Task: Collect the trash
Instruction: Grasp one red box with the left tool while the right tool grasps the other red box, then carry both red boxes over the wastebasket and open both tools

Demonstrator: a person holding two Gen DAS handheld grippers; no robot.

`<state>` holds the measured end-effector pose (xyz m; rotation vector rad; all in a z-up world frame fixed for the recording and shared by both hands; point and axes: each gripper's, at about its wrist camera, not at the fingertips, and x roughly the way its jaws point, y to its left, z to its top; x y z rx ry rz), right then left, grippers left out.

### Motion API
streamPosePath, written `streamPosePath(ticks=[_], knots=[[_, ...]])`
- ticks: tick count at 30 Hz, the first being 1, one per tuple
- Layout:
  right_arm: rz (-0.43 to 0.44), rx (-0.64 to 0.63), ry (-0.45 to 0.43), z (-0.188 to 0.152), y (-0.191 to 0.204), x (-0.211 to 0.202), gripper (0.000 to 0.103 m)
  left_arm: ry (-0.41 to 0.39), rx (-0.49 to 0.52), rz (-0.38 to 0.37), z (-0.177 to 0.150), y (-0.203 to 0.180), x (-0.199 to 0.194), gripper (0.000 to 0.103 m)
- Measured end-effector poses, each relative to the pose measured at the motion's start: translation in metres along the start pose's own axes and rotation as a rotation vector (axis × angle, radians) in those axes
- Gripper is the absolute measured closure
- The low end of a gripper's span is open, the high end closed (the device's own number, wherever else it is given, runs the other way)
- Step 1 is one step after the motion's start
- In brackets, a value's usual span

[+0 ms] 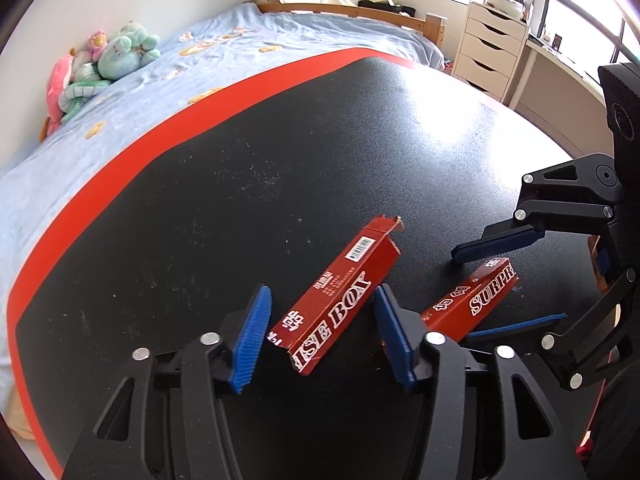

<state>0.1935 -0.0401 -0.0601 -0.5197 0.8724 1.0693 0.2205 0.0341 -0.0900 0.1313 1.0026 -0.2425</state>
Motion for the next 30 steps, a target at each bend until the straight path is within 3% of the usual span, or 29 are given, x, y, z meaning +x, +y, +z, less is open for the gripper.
streamPosePath(ticks=[5,10,19,30], knots=[[0.003,-0.010,0.009,0.001,0.001,-0.002,0.077,0.007,-0.017,-0.019,0.001,0.001,-0.002,0.075],[0.000,-0.002,0.012,-0.001,0.004,-0.007,0.089,0.018,-0.032,-0.027,-0.001,-0.001,-0.004,0.079],[-0.010,0.076,-0.014,-0.006,0.003,-0.023,0.089,0.016,-0.100,-0.042,-0.010,-0.003,-0.016,0.080],[-0.035,0.168,-0.066,-0.024,0.026,-0.080,0.089,-0.032,-0.113,-0.048,-0.030,-0.040,-0.078,0.080]])
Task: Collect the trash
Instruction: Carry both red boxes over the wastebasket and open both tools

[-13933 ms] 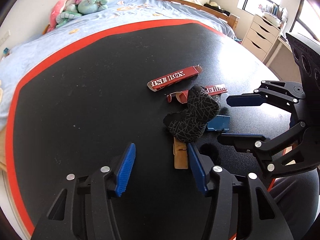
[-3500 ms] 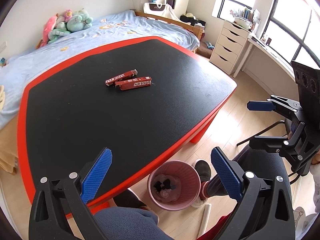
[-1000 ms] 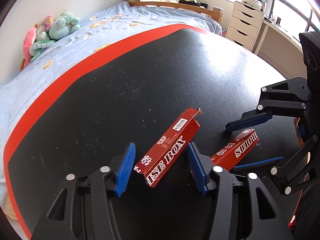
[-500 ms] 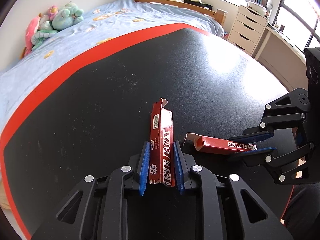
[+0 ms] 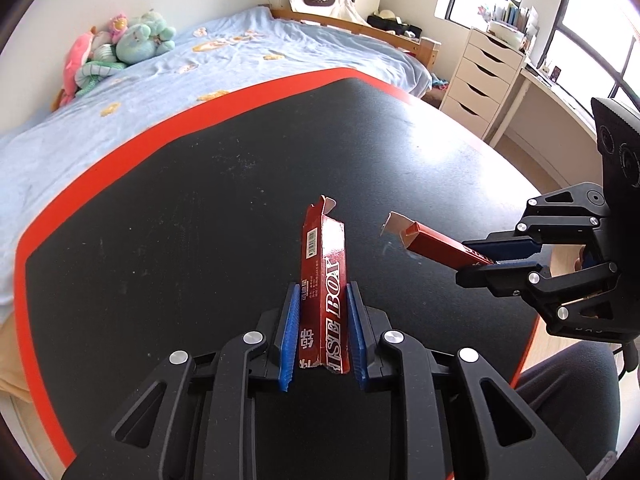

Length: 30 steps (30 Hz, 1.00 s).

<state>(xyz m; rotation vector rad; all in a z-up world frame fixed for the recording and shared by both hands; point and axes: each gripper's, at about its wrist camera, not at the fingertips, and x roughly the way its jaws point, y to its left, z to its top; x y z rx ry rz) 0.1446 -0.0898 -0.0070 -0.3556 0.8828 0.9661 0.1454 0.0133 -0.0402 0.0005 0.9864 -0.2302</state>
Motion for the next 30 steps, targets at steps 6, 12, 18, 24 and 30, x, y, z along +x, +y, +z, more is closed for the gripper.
streamPosePath(ticks=[6,12,18,24,30], knots=[[-0.013,0.047,-0.037,-0.014,0.016,-0.038,0.089,-0.030,0.005,-0.003,-0.017,-0.027,-0.037,0.080],[-0.033,0.077,-0.069,-0.040,0.040,-0.082,0.089,-0.062,0.015,-0.016,-0.039,-0.056,-0.067,0.080],[-0.048,0.100,-0.084,-0.061,0.059,-0.108,0.089,-0.077,0.025,-0.036,-0.063,-0.082,-0.088,0.080],[-0.055,0.134,-0.078,-0.100,0.077,-0.131,0.089,-0.073,0.025,-0.060,-0.089,-0.102,-0.097,0.080],[-0.056,0.147,-0.040,-0.124,0.090,-0.135,0.089,-0.047,0.012,-0.074,-0.111,-0.111,-0.096,0.080]])
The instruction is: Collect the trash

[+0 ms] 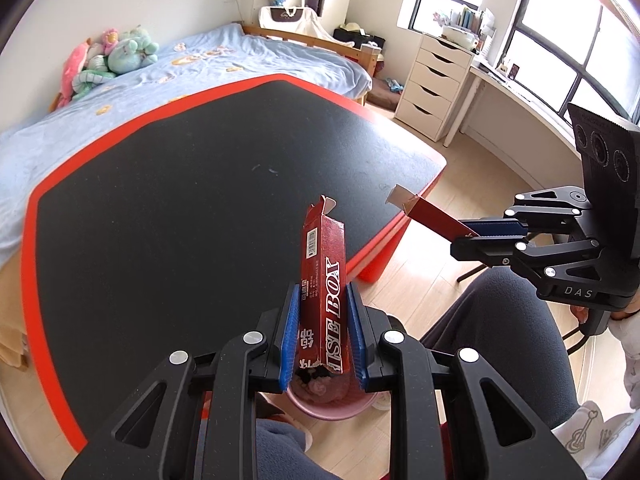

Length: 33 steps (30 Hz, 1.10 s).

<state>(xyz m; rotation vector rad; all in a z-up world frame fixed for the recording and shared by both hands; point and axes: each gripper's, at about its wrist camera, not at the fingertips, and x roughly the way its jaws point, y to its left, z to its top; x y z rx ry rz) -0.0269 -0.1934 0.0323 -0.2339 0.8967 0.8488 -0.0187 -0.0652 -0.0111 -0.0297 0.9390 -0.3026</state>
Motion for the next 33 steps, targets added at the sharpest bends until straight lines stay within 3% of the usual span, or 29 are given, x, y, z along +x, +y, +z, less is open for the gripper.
streamPosePath(ticks=[9,22,25,27,28,29,31,33], knots=[[0.005,0.014,0.034,-0.025,0.009,0.000,0.089,0.031,0.000,-0.005,-0.023,-0.013,0.000,0.080],[0.017,0.031,0.028,-0.033,0.008,-0.004,0.089,0.036,0.010,-0.024,-0.028,-0.019,0.000,0.080],[0.027,0.027,0.027,-0.033,0.008,-0.005,0.087,0.029,0.014,-0.038,-0.027,-0.020,0.000,0.076],[0.020,0.037,0.024,-0.033,0.005,-0.005,0.073,0.031,0.014,-0.037,-0.027,-0.019,0.002,0.068],[0.010,0.042,0.024,-0.033,0.003,-0.005,0.045,0.028,0.010,-0.035,-0.026,-0.018,0.002,0.049],[0.005,0.048,0.015,-0.034,0.002,-0.006,0.026,0.020,0.004,-0.033,-0.026,-0.018,0.002,0.033],[0.003,0.066,-0.005,-0.034,0.000,-0.008,0.015,0.007,-0.004,-0.022,-0.025,-0.016,0.001,0.019],[-0.009,0.069,0.000,-0.034,0.000,-0.008,0.013,-0.001,-0.009,-0.009,-0.025,-0.015,0.001,0.015]])
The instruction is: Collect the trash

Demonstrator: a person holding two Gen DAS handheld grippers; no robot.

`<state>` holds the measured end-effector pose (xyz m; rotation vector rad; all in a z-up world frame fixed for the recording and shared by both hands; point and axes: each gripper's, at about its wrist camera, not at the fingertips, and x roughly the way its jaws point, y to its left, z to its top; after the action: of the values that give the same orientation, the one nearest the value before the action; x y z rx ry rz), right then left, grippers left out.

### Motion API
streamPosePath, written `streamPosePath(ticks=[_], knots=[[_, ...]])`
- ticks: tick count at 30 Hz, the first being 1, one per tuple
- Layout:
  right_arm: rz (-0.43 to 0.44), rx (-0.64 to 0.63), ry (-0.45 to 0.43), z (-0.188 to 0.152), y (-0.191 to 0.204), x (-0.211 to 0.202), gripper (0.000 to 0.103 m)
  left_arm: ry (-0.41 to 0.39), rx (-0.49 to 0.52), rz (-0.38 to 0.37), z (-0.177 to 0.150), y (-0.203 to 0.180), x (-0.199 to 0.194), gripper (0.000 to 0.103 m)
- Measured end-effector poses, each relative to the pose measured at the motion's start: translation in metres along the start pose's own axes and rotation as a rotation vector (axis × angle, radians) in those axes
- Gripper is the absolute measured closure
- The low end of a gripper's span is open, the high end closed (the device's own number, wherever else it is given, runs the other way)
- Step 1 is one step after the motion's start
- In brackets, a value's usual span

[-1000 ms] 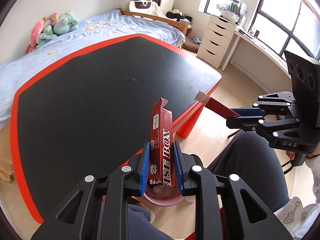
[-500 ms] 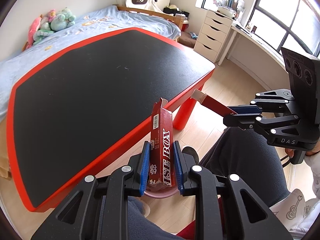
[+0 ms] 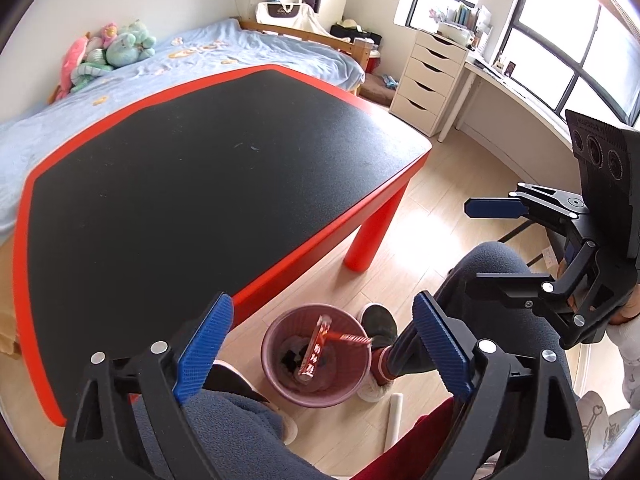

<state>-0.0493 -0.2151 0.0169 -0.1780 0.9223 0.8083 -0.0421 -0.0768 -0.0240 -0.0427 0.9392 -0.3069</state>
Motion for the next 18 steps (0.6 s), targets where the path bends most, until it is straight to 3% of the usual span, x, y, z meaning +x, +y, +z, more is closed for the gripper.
streamPosePath(ticks=[5,18], knots=[[-0.008,0.020,0.004,-0.001,-0.002,0.002,0.009,0.001,-0.020,0.009,-0.001,0.004,-0.002,0.008],[-0.004,0.053,0.001,0.002,-0.005,0.002,0.007,-0.022,-0.045,0.034,-0.004,0.006,-0.012,0.008]])
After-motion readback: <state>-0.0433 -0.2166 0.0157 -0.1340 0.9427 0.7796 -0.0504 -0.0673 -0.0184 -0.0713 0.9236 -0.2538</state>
